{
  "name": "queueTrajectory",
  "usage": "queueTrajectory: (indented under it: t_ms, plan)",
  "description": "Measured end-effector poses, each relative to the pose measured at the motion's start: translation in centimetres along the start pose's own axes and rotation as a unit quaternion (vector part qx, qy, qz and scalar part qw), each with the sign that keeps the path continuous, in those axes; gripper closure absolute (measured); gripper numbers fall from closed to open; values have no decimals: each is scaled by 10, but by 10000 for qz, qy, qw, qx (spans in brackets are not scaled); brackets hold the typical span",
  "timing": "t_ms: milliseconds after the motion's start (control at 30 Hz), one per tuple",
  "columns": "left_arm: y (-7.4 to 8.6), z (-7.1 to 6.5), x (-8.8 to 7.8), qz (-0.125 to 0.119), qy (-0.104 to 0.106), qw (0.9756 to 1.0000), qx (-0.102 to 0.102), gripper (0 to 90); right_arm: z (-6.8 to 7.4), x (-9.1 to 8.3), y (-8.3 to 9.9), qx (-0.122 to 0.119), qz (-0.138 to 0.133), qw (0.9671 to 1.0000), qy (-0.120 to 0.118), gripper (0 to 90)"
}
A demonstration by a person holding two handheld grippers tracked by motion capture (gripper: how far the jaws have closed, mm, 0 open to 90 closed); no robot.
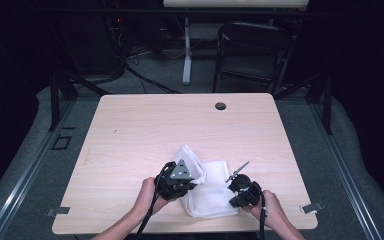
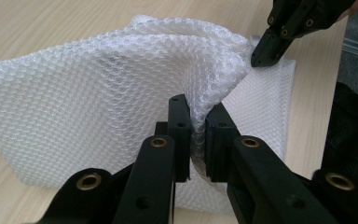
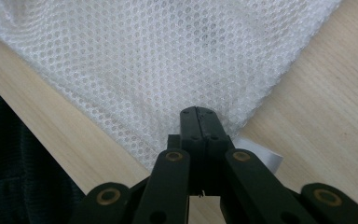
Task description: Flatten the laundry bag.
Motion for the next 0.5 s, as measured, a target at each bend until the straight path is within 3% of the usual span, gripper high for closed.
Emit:
queueTrajectory:
  t_ms: [300, 500]
  plan:
    - [4, 2, -6, -64, -28, 9999, -112, 833, -3, -1, 2, 131, -10, 9999, 24, 900]
    - [5, 4, -9, -51, -42, 9999, -103, 834, -4, -3, 4, 118, 57, 9998, 178, 900]
Point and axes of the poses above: each handheld gripper's, and its own axes: x roughly forward along the jaws, y roughly out of its underside, z roughly to its left, the point moved 1 cm from there along x, roughly forward along the jaws, and after that the axes turned 1 degree about -z, right-handed, at the moved point
